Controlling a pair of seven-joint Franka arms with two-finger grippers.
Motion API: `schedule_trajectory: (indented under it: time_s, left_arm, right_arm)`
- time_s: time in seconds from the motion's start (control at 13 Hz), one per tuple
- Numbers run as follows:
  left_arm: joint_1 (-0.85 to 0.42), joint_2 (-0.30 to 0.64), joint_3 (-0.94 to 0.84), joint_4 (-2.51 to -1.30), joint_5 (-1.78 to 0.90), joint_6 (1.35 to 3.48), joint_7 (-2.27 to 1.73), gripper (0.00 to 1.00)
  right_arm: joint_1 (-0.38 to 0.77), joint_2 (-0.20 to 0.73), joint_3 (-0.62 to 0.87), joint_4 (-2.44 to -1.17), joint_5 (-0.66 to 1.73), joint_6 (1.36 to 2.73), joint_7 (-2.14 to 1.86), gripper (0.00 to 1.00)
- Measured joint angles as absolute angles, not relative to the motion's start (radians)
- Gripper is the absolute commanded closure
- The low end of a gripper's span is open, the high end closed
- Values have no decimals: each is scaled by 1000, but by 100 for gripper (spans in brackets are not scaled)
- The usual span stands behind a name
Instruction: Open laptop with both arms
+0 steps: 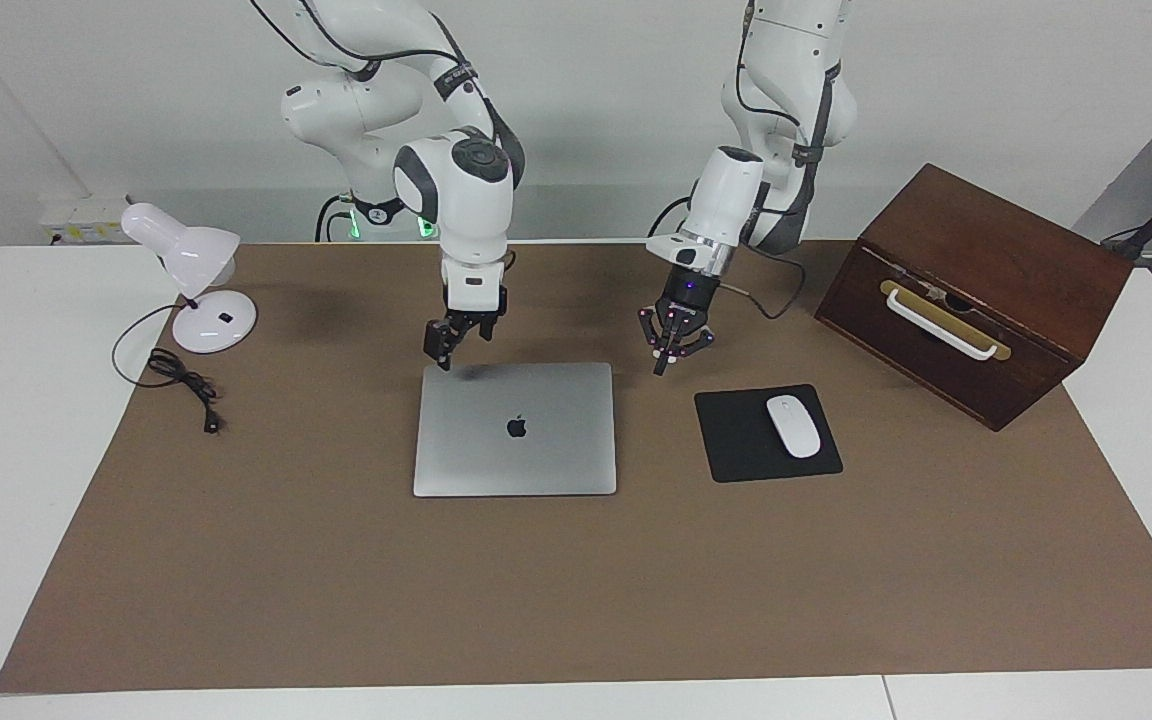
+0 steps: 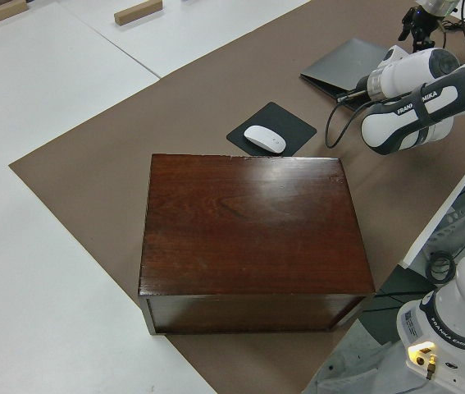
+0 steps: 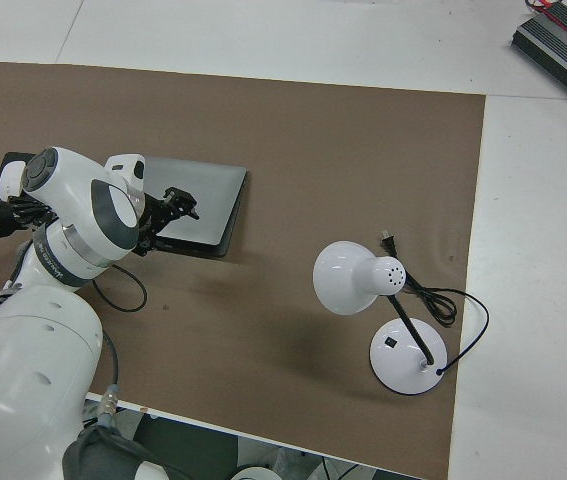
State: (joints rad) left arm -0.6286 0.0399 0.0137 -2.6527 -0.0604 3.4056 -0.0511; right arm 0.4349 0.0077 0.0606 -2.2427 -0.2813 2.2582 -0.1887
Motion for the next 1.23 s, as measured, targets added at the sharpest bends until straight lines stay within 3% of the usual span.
schedule_trajectory:
  time_s: [0.31,1.23]
  left_arm:
    - [-673,111,14,-2653,-60,3478,-51,100]
    - [-740,125,15,-2630,-60,3480,-51,100]
  right_arm:
    - [443,8,61,-2302,-303,2339,-189,0]
    - [459,8,61,-2321,-315,2349,-189,0]
